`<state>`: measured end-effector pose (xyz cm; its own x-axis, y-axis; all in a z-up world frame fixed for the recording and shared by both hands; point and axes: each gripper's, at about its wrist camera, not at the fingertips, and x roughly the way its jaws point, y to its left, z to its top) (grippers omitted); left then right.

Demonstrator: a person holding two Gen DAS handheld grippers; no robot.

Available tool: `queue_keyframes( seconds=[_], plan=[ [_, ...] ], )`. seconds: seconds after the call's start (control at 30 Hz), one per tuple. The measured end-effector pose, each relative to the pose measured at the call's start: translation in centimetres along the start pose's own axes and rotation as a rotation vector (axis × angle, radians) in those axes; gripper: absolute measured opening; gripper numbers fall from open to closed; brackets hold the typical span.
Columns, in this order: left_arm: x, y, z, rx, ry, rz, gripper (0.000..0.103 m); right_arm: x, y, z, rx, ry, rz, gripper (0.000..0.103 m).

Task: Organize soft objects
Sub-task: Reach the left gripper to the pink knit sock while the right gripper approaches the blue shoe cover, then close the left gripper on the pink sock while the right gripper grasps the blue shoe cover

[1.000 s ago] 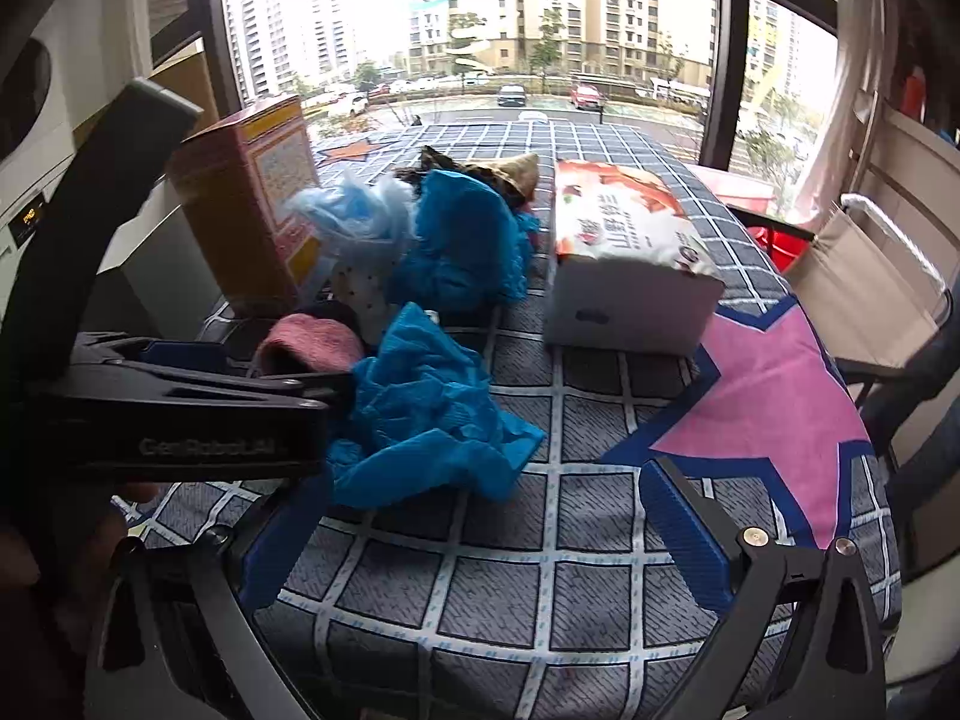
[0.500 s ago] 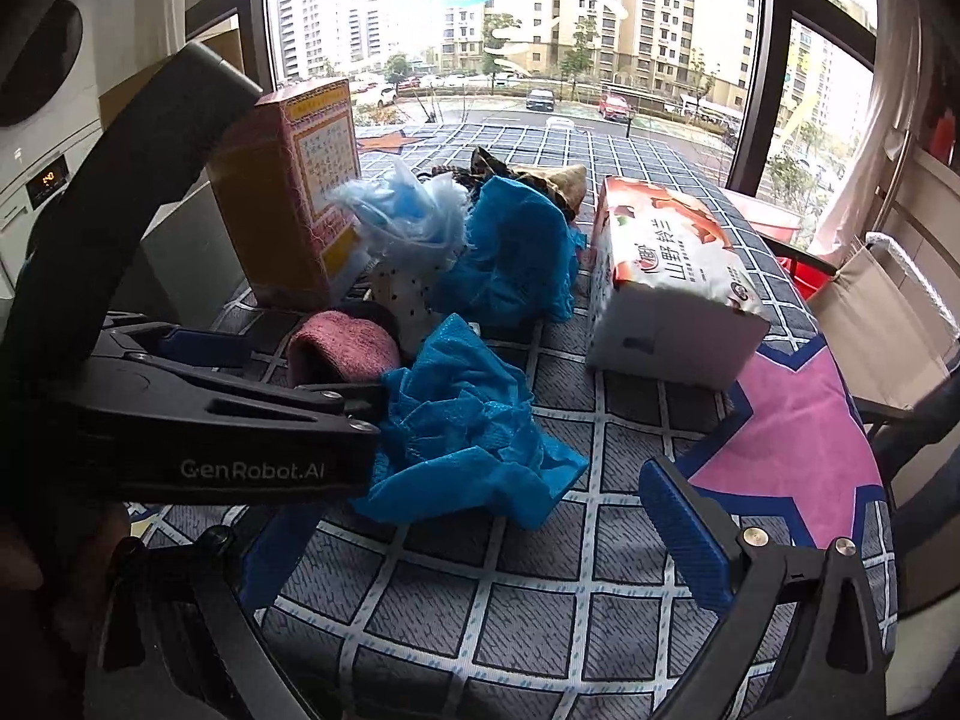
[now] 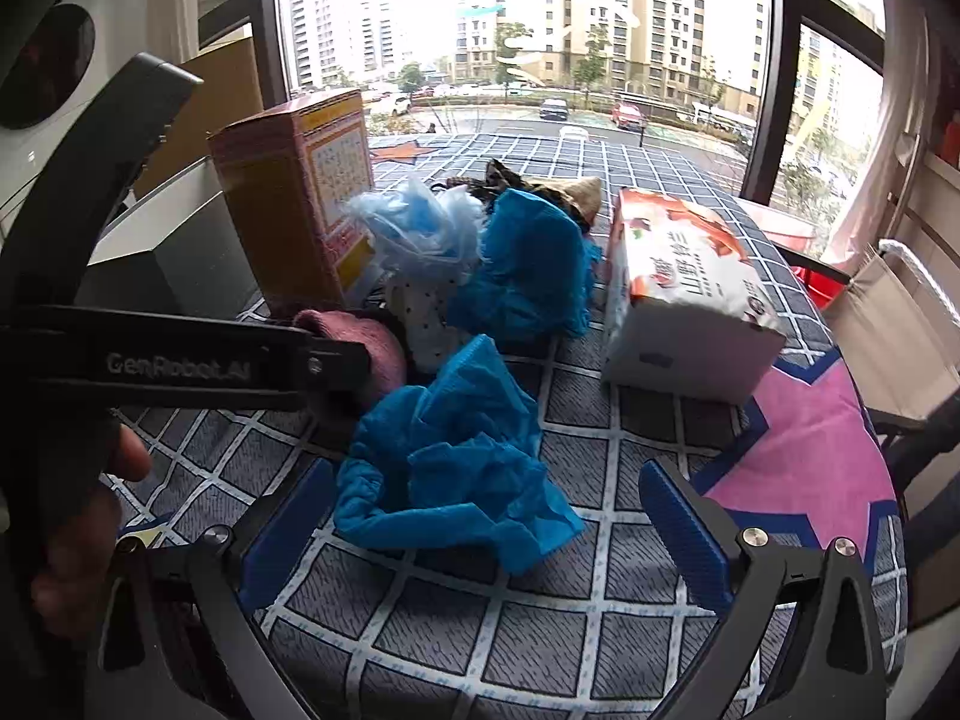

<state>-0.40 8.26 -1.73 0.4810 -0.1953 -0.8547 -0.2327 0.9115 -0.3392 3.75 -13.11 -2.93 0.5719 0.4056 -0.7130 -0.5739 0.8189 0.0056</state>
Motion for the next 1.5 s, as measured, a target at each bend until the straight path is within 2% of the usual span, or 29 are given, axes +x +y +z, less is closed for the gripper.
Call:
queue_keyframes(
  seconds=[0.03,0.1,0.23,0.33,0.43,0.5,0.7,0.77,0.83,1.03,1.1,1.23,1.3,1.5],
  plan=[
    [0.0,-0.6,0.0,0.012,0.012,0.017,0.087,0.3,0.1,0.1,-0.008,0.002,0.007,0.1],
    [0.0,-1.1,0.9,0.028,0.037,0.007,0.078,0.8,0.5,0.3,-0.029,0.015,0.018,0.094],
    [0.1,-2.7,1.9,0.081,0.101,0.072,0.074,1.5,1.2,0.5,-0.058,0.027,0.019,0.094],
    [0.1,-2.6,2.1,0.077,0.137,0.091,0.074,2.1,1.7,0.8,-0.076,0.034,0.029,0.094],
    [-0.5,-2.1,2.3,0.081,0.131,0.103,0.074,3.1,2.4,1.0,-0.092,0.068,0.033,0.094],
    [-0.2,-3.4,1.8,0.101,0.077,0.11,0.073,3.4,2.6,0.9,-0.092,0.075,0.042,0.094],
    [-1.1,-2.9,1.8,0.083,0.057,0.063,0.063,4.1,2.5,0.9,-0.067,0.085,0.063,0.094],
    [-0.7,-2.2,1.7,0.062,0.033,0.039,0.063,4.3,2.2,0.8,-0.056,0.09,0.065,0.086],
    [-1.2,-1.4,1.3,0.043,0.025,0.022,0.063,4.7,1.9,0.9,-0.042,0.108,0.056,0.085],
    [-1.6,-1.3,1.9,0.058,0.028,0.046,0.063,4.6,1.1,1.0,-0.018,0.103,0.044,0.085],
    [-1.6,-1.4,2.2,0.069,0.027,0.059,0.063,4.7,0.8,1.1,-0.004,0.107,0.036,0.076],
    [-2.0,-1.8,2.1,0.099,0.011,0.093,0.063,4.3,-1.9,0.9,0.083,0.128,-0.003,0.076],
    [-2.1,-1.8,1.7,0.111,0.011,0.101,0.063,4.3,-2.7,0.9,0.119,0.128,0.009,0.076],
    [-1.4,-3.0,1.7,0.169,0.019,0.144,0.063,4.1,-2.1,1.3,0.089,0.11,0.03,0.076]
  ],
)
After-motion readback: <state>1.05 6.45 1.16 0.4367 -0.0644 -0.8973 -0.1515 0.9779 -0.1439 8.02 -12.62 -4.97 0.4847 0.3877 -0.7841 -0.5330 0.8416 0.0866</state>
